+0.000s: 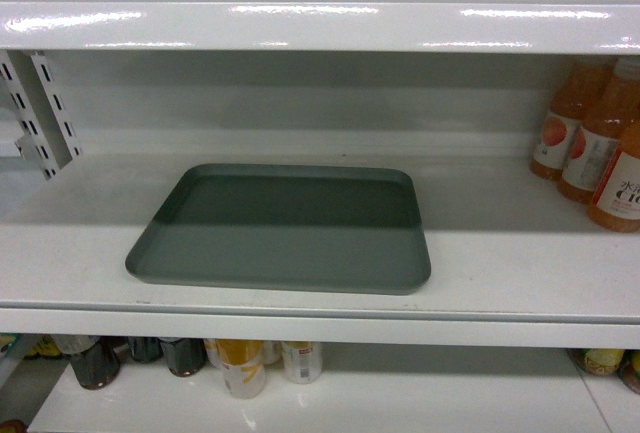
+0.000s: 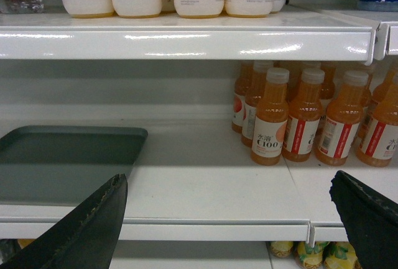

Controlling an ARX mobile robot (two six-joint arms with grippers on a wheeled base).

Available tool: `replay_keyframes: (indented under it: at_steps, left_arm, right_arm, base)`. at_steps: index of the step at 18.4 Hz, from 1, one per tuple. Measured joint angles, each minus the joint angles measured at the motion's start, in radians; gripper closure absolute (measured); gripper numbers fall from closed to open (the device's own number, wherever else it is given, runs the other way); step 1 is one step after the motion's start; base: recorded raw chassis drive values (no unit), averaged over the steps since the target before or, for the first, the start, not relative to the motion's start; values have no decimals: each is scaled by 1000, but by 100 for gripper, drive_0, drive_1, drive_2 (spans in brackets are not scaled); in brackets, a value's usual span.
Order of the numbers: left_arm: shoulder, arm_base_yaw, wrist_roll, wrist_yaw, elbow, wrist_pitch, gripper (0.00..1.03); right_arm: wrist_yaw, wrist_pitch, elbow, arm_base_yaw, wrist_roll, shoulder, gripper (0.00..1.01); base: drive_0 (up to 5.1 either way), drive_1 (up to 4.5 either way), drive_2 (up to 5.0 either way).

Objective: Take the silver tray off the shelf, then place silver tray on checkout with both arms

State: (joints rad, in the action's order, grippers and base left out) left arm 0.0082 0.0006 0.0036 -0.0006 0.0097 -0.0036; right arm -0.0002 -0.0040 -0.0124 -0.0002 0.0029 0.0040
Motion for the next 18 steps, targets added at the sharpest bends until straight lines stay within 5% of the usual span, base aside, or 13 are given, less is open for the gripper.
replay_keyframes:
  at_steps: [18]
  left_arm:
    - [0, 0, 0, 0, 0, 0, 5]
  right_arm:
    - [0, 0, 0, 0, 0, 0, 3]
  base:
    - [0, 0, 0]
